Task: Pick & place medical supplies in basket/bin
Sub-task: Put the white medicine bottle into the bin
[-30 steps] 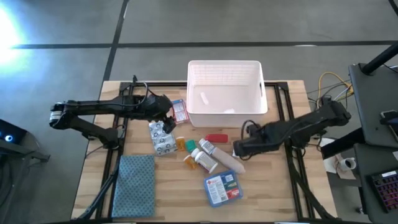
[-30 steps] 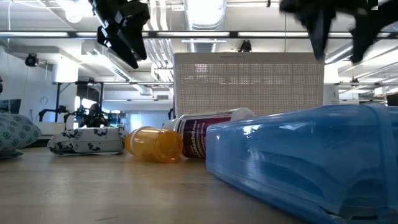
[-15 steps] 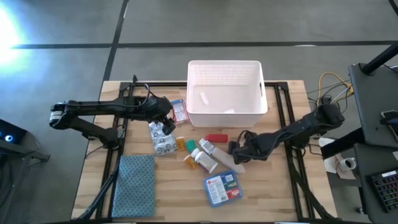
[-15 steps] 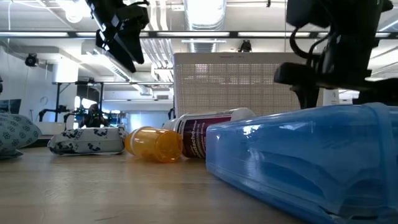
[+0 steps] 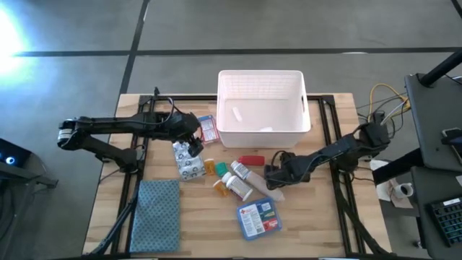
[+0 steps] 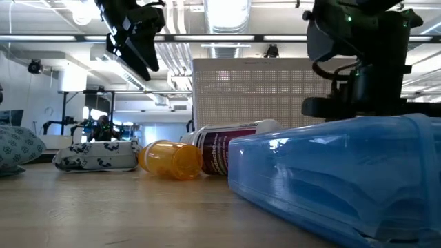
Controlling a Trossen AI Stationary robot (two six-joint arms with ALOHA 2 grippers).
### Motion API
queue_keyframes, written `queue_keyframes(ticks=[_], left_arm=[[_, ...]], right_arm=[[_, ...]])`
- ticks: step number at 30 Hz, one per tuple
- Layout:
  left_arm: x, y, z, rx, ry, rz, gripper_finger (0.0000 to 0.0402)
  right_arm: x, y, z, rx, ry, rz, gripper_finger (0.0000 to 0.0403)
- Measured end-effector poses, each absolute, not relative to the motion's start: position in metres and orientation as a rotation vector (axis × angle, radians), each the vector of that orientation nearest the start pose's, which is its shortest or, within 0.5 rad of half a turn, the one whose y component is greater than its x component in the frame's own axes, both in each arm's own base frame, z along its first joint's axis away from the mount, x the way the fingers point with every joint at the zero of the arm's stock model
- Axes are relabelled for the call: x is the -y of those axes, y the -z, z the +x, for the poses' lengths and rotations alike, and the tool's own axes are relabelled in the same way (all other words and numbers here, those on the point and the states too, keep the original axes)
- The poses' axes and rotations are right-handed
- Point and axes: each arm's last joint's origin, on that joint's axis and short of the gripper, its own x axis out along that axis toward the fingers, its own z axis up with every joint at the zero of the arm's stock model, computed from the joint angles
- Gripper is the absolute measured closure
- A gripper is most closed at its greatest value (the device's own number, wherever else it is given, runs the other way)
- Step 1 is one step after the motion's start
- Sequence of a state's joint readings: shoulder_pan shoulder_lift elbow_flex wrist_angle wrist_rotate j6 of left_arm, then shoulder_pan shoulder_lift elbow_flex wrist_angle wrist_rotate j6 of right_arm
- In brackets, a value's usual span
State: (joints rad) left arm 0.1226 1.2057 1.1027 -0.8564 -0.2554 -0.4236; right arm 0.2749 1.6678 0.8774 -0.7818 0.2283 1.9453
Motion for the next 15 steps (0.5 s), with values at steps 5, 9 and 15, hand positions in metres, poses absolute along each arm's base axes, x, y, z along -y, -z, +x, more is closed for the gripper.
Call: queue_keyframes(ticks=[5,9,15], left_arm=[[-0.035,-0.305,0.228,-0.876,-0.546,-0.321,0.0132],[-0.035,-0.305,0.228,-0.876,-0.547,-0.321,0.0132],[-0.036,-0.305,0.228,-0.868,-0.549,-0.32,0.0132]], right_arm=[[-0.071,-0.179,0.255,-0.756,1.16,1.001,0.0244],[-0.08,-0.242,0.256,-0.543,0.963,0.946,0.0244],[-0.064,-0.344,0.242,-0.116,0.917,0.727,0.022]])
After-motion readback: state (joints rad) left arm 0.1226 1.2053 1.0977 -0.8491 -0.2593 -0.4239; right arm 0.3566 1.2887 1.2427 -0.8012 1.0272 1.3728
